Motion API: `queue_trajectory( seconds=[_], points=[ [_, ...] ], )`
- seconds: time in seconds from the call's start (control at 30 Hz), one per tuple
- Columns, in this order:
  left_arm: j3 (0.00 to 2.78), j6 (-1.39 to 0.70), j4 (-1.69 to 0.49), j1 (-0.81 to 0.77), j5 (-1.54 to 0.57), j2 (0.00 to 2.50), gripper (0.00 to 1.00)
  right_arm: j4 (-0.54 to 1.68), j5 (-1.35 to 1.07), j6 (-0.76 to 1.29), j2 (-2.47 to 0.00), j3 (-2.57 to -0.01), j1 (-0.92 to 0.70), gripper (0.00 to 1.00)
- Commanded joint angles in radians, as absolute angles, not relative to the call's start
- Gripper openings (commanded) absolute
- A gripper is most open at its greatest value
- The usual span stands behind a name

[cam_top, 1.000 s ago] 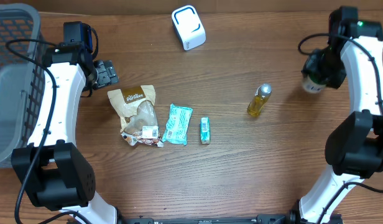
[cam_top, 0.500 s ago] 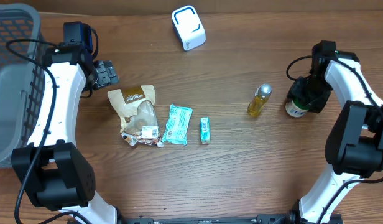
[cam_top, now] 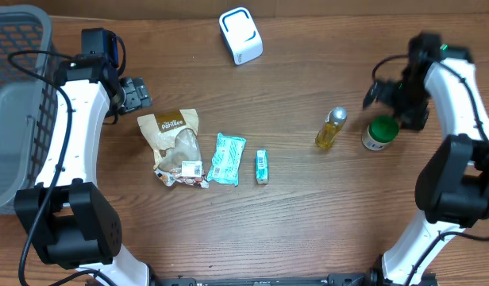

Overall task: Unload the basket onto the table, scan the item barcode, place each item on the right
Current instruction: 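Open the right gripper and lift it off the jar, then lower the right gripper over the yellow oil bottle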

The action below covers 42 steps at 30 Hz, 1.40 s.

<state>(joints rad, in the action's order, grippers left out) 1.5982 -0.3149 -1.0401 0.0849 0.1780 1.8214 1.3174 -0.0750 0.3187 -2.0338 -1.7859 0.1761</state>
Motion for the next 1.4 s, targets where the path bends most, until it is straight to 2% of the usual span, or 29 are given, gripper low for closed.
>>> queue_trajectory(
  seconds=[0.0,0.27,0.3,0.43,0.83,1.37],
  points=[
    [1.606,-0.311,-1.039,0.075,0.190,1.805,1.00,1.386,-0.111,0.323,-1.913,-1.953,0.165,1.00],
    [1.606,-0.311,-1.039,0.075,0.190,1.805,1.00,1.468,-0.275,0.344,-1.829,-2.013,0.155,1.00],
    [1.606,-0.311,-1.039,0.075,0.191,1.805,1.00,1.484,-0.291,0.344,-1.831,-2.009,0.149,0.95],
    [1.606,-0.311,-1.039,0.075,0.190,1.805,1.00,1.497,-0.289,0.341,-1.831,-1.990,0.099,0.90],
    [1.606,-0.311,-1.039,0.075,0.191,1.805,1.00,1.442,-0.034,0.476,-1.831,-1.874,-0.116,0.89],
    [1.606,-0.311,-1.039,0.075,0.190,1.805,1.00,1.214,-0.039,0.476,-1.835,-1.552,-0.132,0.90]
  ],
)
